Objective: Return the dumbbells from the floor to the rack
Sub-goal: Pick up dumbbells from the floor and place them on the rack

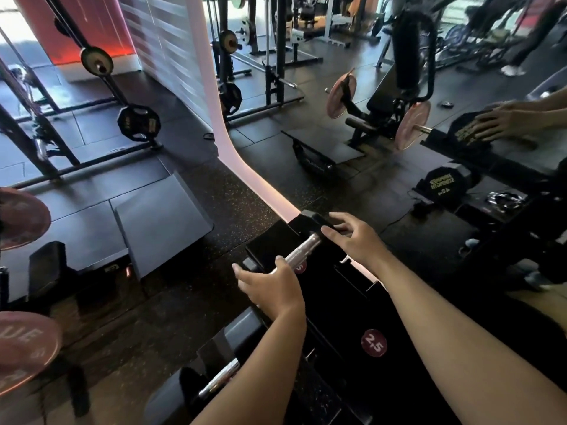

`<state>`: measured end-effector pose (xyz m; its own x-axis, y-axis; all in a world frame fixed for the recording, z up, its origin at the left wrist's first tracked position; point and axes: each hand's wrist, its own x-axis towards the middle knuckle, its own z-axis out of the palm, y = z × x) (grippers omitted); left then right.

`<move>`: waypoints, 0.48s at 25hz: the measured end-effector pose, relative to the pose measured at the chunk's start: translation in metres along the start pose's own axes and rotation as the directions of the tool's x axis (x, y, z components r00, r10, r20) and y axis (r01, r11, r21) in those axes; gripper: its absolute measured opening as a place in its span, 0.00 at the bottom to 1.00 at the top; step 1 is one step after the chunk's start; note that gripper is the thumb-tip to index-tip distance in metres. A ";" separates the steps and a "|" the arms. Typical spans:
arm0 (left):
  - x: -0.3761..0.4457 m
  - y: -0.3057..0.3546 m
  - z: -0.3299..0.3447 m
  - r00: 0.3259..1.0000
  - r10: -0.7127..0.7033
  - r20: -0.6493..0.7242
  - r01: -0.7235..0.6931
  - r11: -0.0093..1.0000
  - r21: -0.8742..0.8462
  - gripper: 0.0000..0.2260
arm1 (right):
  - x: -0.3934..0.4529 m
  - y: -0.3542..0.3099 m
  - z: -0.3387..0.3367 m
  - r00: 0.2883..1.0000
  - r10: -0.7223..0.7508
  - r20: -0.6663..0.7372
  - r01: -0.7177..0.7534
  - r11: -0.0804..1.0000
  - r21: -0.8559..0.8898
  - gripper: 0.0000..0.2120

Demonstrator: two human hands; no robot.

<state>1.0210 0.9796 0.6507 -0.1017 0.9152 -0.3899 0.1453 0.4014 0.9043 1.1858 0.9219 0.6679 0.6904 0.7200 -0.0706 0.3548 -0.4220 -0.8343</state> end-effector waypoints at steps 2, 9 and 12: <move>-0.013 0.004 -0.002 0.992 0.124 -0.026 -0.121 0.987 0.109 0.40 | -0.022 -0.002 -0.016 1.000 0.023 -0.021 -0.022 0.997 0.071 0.22; -0.137 0.012 0.012 0.801 0.464 0.377 -0.514 0.857 0.036 0.35 | -0.155 0.017 -0.131 0.937 0.096 -0.335 -0.052 0.989 0.140 0.19; -0.210 0.001 0.009 0.611 0.493 0.619 -0.547 0.829 -0.121 0.30 | -0.246 0.033 -0.185 0.861 0.141 -0.488 -0.087 0.987 0.132 0.20</move>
<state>1.0511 0.7885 0.7321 0.6183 0.7795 0.1004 0.0572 -0.1719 0.9834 1.1439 0.6293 0.7590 0.9525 0.2916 0.0881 0.2068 -0.4068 -0.8898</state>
